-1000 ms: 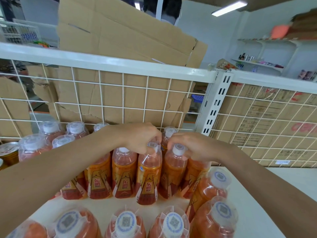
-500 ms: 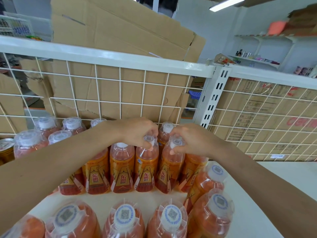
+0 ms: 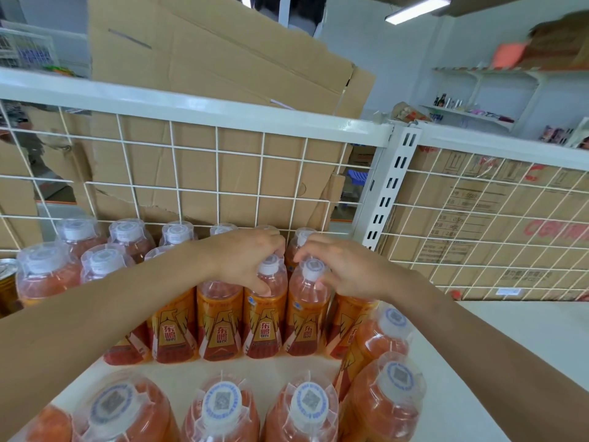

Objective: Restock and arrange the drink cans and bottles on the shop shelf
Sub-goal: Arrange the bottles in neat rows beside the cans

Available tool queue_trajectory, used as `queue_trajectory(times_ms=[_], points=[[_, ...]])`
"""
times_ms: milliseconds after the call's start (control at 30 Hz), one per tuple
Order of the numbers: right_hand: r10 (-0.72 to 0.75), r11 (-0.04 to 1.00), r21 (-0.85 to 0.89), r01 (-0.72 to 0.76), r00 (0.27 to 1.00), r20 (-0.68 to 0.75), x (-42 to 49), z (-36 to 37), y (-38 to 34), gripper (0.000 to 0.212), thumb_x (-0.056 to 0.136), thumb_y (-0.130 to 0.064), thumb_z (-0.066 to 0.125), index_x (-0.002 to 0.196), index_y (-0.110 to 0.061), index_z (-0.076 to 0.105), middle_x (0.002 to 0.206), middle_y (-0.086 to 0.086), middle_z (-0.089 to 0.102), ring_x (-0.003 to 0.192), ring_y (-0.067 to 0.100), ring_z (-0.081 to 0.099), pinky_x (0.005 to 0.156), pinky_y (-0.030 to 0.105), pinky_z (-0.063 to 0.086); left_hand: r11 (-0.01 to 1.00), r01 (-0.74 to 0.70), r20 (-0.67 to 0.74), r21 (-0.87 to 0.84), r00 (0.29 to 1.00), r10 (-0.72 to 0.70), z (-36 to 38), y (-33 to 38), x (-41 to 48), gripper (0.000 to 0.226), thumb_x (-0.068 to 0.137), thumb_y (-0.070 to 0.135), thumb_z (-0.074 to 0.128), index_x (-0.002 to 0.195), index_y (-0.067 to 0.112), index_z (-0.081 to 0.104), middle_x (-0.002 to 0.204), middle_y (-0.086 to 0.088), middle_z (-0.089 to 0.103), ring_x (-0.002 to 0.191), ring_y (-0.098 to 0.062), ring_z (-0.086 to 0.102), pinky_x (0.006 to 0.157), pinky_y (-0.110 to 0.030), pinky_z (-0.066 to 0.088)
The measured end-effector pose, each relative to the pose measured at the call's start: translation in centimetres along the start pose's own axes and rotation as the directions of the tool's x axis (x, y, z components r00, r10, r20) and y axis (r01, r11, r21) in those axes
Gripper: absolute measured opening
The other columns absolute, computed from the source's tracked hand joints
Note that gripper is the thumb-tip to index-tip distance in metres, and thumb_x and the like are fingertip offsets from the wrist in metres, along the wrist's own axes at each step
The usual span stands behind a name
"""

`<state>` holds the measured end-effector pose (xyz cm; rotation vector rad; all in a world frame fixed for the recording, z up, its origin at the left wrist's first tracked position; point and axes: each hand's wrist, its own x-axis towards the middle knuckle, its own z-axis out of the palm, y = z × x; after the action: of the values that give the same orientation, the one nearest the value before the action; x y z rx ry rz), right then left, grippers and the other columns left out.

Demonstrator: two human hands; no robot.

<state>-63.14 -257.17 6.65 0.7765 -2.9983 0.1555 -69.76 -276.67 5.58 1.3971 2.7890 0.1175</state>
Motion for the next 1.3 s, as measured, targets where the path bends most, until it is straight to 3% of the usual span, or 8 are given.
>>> queue_trajectory(times_ms=[300, 500, 600, 733, 867, 1033, 1133, 1300], points=[[0.064, 0.995, 0.083, -0.062, 0.998, -0.020, 0.2, 0.8, 0.9, 0.048, 0.084, -0.005, 0.059, 0.127, -0.022, 0.049, 0.131, -0.005, 0.048, 0.118, 0.011, 0.047, 0.097, 0.030, 0.040, 1.000, 0.006, 0.063, 0.006, 0.998, -0.007, 0.1, -0.2, 0.0, 0.061, 0.076, 0.040, 0.072, 0.125, 0.020, 0.042, 0.117, 0.004, 0.046, 0.102, -0.011, 0.046, 0.077, -0.025, 0.038], [0.107, 0.994, 0.007, -0.107, 0.994, -0.034, -1.2, 0.9, 0.6, 0.053, 0.090, -0.024, 0.055, 0.139, -0.024, 0.036, 0.141, -0.004, 0.039, 0.119, 0.014, 0.047, 0.093, 0.031, 0.042, 0.998, 0.066, 0.174, -0.012, 0.983, -0.063, -0.8, -0.4, -0.6, 0.080, 0.084, 0.039, 0.066, 0.147, 0.020, 0.020, 0.147, 0.002, 0.036, 0.127, -0.016, 0.040, 0.098, -0.024, 0.034], [0.161, 0.985, -0.045, -0.167, 0.979, -0.123, -2.2, 0.0, 0.4, 0.056, 0.092, -0.034, 0.051, 0.143, -0.024, 0.030, 0.144, -0.002, 0.037, 0.124, 0.017, 0.045, 0.096, 0.032, 0.041, 0.997, 0.067, 0.066, 0.041, 0.995, -0.069, -2.5, -0.1, -2.0, 0.074, 0.085, 0.045, 0.061, 0.146, 0.021, 0.025, 0.141, 0.001, 0.040, 0.124, -0.015, 0.040, 0.102, -0.029, 0.034], [0.193, 0.979, -0.012, -0.204, 0.940, -0.280, -4.2, -1.1, -0.1, 0.055, 0.092, -0.045, 0.048, 0.141, -0.026, 0.034, 0.140, -0.003, 0.043, 0.124, 0.016, 0.045, 0.095, 0.031, 0.040, 0.991, 0.089, -0.241, 0.097, 0.969, -0.064, -3.2, 0.9, -6.0, 0.079, 0.075, 0.069, 0.034, 0.140, 0.024, 0.038, 0.135, 0.005, 0.045, 0.124, -0.013, 0.038, 0.104, -0.030, 0.031], [0.171, 0.985, 0.048, -0.166, 0.908, -0.382, -6.3, -1.0, -0.5, 0.053, 0.091, -0.051, 0.048, 0.138, -0.027, 0.040, 0.135, -0.005, 0.047, 0.120, 0.015, 0.048, 0.090, 0.029, 0.041, 0.986, 0.164, -0.453, 0.042, 0.882, -0.127, -1.9, 2.8, -10.5, 0.066, 0.081, 0.057, 0.036, 0.135, 0.019, 0.046, 0.134, 0.003, 0.049, 0.125, -0.012, 0.038, 0.105, -0.030, 0.033], [0.118, 0.993, 0.060, -0.102, 0.890, -0.441, -8.0, -0.2, -1.5, 0.065, 0.080, -0.064, 0.029, 0.134, -0.032, 0.042, 0.133, -0.011, 0.048, 0.109, 0.013, 0.054, 0.079, 0.024, 0.035, 0.952, 0.306, -0.509, -0.013, 0.818, -0.270, -0.2, 4.9, -15.0, 0.058, 0.089, 0.053, 0.031, 0.135, 0.020, 0.045, 0.137, 0.002, 0.049, 0.127, -0.015, 0.043, 0.105, -0.033, 0.036], [0.067, 0.998, 0.040, -0.055, 0.886, -0.458, -8.5, 0.5, -2.5, 0.060, 0.083, -0.059, 0.033, 0.132, -0.028, 0.044, 0.132, -0.008, 0.050, 0.109, 0.016, 0.056, 0.082, 0.026, 0.038, 0.928, 0.371, -0.507, -0.035, 0.794, -0.336, 0.6, 5.6, -16.9, 0.058, 0.089, 0.054, 0.030, 0.135, 0.022, 0.044, 0.138, 0.001, 0.048, 0.128, -0.021, 0.044, 0.101, -0.047, 0.042], [0.027, 1.000, 0.001, -0.031, 0.887, -0.462, -9.3, 1.0, -4.4, 0.056, 0.086, -0.051, 0.038, 0.131, -0.019, 0.047, 0.128, 0.001, 0.054, 0.110, 0.024, 0.057, 0.087, 0.038, 0.046, 0.905, 0.425, -0.518, 0.014, 0.777, -0.357, 1.4, 5.7, -19.4, 0.052, 0.091, 0.052, 0.029, 0.130, 0.021, 0.045, 0.131, -0.001, 0.052, 0.119, -0.027, 0.050, 0.096, -0.050, 0.045]])
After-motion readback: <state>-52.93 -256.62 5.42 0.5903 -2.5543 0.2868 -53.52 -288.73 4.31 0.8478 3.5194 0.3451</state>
